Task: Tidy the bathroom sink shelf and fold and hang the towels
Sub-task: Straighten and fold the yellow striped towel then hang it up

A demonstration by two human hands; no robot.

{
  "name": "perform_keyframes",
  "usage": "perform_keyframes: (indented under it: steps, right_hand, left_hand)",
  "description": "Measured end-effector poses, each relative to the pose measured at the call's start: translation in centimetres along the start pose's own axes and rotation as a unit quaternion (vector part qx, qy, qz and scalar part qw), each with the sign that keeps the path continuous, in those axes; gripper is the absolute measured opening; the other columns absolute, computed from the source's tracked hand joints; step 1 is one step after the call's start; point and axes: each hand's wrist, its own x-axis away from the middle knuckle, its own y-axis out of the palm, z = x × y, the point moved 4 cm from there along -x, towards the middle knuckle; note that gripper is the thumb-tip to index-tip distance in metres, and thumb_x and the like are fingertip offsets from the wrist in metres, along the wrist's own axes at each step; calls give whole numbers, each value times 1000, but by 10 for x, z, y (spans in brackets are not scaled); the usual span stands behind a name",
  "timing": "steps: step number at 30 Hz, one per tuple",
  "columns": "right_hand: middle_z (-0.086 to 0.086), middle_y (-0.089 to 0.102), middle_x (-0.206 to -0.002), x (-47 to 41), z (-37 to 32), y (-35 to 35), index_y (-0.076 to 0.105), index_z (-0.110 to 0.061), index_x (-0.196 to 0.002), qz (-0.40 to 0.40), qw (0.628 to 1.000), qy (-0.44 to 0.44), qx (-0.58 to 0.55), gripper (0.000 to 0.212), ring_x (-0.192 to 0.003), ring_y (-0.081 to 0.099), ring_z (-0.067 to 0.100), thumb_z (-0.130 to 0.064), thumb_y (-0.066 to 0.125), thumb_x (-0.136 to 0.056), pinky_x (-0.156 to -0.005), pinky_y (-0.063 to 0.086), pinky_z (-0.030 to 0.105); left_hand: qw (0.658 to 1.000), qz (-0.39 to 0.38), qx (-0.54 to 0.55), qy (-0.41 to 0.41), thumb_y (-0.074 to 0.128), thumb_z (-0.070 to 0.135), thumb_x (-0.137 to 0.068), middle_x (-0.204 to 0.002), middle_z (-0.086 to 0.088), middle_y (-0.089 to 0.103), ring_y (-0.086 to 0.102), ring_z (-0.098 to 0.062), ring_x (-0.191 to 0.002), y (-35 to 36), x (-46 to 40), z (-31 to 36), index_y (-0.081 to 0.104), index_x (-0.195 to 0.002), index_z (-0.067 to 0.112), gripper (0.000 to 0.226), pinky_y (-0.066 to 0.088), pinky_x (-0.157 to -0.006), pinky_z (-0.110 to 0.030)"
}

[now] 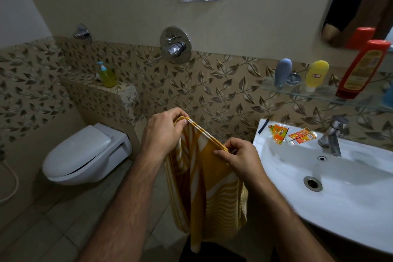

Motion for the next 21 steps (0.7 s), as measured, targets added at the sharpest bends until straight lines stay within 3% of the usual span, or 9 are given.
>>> perform_keyframes:
  steps: [5,8,10,14,16,18,20,21]
  right_hand:
    - [-15,69,-96,5,-6,-3,72,-30,-107,-29,990,-65,125,23,-88,63,2,-43,60,-93,-75,57,26]
    - [-14,69,-91,1,-5,-5,73,-29,-103,-56,986,-62,146,21,-85,63,3,-41,59,-95,-68,51,23]
    - [-14,71,-89,-1,-4,-5,74,-27,-100,-65,993,-45,89,17,-85,65,4,-36,61,-94,-68,51,21]
    - [-8,73,-81,-7,-4,-3,77,-25,-88,2,1000,-2,-2,9,-80,68,8,-28,68,-89,-71,59,31]
    - [-8,71,-75,-10,-2,-2,77,-23,-83,46,998,8,41,10,-76,66,11,-28,69,-86,-70,59,37]
    - [-7,69,-74,-12,-5,0,75,-20,-83,74,990,-3,119,13,-73,64,13,-29,66,-86,-67,58,39]
    - [-5,69,-75,-11,-9,2,74,-20,-85,89,979,-21,182,15,-73,62,14,-30,63,-87,-65,57,37]
    - [-5,69,-75,-10,-11,3,73,-20,-84,91,974,-30,204,15,-72,62,15,-30,62,-86,-63,55,36]
  left_hand:
    - [1000,-18,-12,-20,60,32,-92,-90,12,64,57,-10,-88,3,-4,-12,67,-96,35,9,43,-72,-28]
    - [998,-44,-14,-51,59,29,-93,-88,13,61,54,-9,-87,14,-6,-26,66,-94,34,8,38,-71,-27]
    - [996,-58,-5,-74,59,29,-93,-87,13,61,55,-9,-86,26,-5,-39,66,-91,33,8,37,-68,-26]
    - [986,-110,41,-122,59,31,-93,-89,11,64,60,-11,-89,57,3,-61,66,-92,33,7,41,-65,-26]
    - [980,-125,79,-134,62,29,-92,-93,11,67,63,-12,-93,69,9,-68,67,-96,32,8,43,-66,-24]
    - [970,-133,149,-139,66,26,-90,-95,14,70,65,-7,-94,76,18,-70,65,-114,33,25,46,-72,-24]
    - [955,-142,225,-130,67,22,-90,-64,22,64,59,8,-68,82,31,-62,51,-135,35,49,44,-68,-21]
    - [949,-147,254,-116,66,18,-90,-51,20,55,52,8,-56,85,37,-56,45,-139,36,57,42,-64,-18]
